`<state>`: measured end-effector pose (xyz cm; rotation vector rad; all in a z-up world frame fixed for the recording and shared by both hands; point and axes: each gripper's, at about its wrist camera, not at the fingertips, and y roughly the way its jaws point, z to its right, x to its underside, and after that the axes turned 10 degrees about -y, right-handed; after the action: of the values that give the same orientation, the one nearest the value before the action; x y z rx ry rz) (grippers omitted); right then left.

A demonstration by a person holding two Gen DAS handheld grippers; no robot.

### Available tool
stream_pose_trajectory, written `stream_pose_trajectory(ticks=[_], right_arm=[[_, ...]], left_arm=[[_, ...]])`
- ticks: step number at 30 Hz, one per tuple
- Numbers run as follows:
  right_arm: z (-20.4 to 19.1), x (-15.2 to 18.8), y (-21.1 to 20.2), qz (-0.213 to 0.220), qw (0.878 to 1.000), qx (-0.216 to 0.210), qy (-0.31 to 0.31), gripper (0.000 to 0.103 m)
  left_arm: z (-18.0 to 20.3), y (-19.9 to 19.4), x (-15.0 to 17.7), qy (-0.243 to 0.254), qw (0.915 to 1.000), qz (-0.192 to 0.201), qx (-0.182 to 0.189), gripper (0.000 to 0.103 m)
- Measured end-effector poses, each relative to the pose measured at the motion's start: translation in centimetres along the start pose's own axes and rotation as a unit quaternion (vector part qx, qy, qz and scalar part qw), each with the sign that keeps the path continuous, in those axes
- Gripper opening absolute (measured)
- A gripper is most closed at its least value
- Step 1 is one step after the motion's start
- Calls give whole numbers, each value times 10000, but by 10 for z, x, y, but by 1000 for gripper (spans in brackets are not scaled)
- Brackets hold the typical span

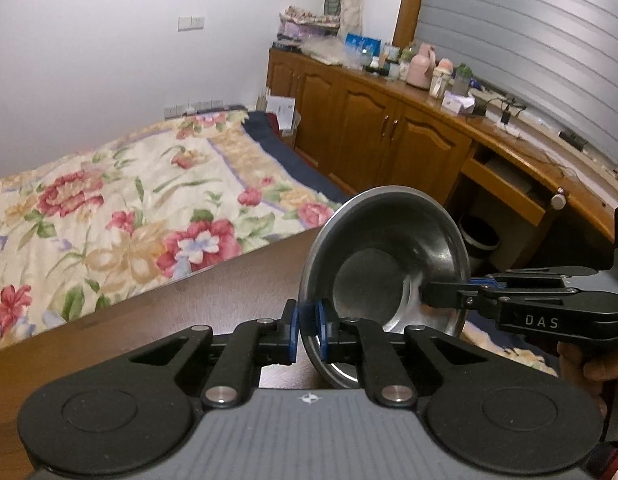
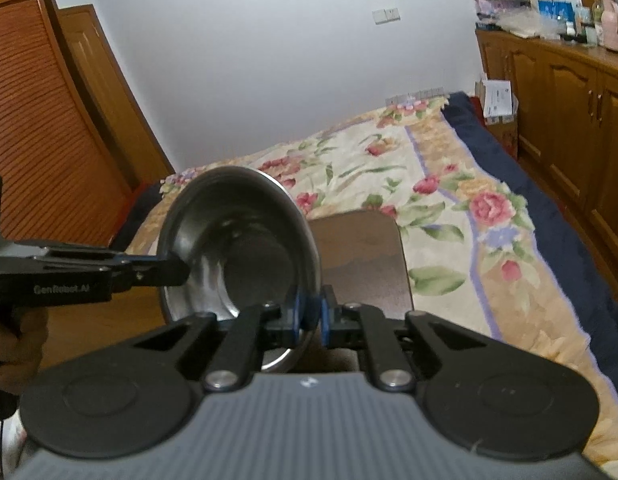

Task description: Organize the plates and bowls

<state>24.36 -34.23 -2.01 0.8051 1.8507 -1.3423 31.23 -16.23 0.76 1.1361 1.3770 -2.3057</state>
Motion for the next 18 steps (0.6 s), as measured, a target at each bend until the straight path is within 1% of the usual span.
stream_pose_trajectory(ticks=[9,18], right_arm=[[-23,-18,-35,363,9991,90,-214,11],[-47,-24,-57,565,9973,65,-455,11]], left_arm=[[11,-50,-4,98,9992,395,43,11],[13,-98,8,146,9975,693,13,11]])
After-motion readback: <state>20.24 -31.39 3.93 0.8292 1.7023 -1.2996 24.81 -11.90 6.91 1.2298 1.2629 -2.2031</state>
